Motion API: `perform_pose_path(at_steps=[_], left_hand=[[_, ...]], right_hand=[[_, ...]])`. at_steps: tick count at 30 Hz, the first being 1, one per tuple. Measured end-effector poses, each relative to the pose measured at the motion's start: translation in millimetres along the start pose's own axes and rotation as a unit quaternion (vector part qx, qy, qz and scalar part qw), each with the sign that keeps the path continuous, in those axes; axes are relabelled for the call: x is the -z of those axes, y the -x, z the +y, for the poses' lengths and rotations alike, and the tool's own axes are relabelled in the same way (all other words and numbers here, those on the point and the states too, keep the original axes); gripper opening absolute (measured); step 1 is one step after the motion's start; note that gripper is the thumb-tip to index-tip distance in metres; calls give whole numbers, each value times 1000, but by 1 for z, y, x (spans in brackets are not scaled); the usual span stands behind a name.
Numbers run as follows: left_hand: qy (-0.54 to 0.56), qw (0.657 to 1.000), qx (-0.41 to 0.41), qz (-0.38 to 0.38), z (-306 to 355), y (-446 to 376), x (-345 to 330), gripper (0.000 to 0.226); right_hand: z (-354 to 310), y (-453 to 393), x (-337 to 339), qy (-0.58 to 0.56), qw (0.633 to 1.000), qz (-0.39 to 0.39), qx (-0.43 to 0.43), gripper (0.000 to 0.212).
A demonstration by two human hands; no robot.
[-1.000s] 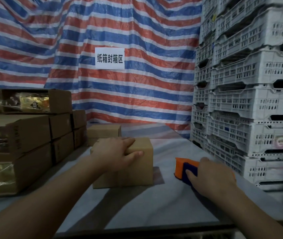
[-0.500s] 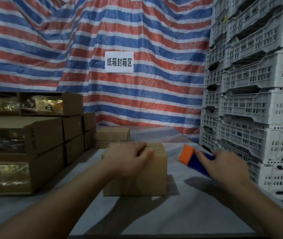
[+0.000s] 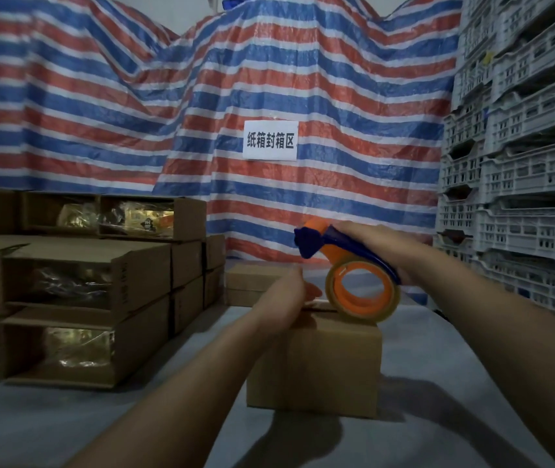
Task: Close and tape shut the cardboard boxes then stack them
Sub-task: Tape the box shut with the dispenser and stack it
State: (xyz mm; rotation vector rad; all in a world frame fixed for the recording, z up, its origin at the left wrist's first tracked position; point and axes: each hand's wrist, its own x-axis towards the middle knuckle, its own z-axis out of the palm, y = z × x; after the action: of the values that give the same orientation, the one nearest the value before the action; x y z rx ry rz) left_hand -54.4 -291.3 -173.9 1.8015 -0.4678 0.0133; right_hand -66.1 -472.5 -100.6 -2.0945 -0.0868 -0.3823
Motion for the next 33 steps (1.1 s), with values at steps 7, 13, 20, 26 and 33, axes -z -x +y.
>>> perform_pose_path(at_steps=[7,13,20,26,33], left_hand=[[341,929,133,62,18,-6,13,61],[320,943,83,39,10,-3,24,38],[337,936,94,26,14,-4,28,22],[307,944,111,36,13,-2,29,11],[244,962,114,43,6,-10,29,22]], right_hand=[[2,-8,-4,61,997,-39,16,54],[1,-10,-5,78,996,-45,16,58],[-3,-14,-8,97,994,-54,11,61],[-5,-16,-8,93,993,-73,3,59],[-22,-22,4,238,964,-113,-27,59]])
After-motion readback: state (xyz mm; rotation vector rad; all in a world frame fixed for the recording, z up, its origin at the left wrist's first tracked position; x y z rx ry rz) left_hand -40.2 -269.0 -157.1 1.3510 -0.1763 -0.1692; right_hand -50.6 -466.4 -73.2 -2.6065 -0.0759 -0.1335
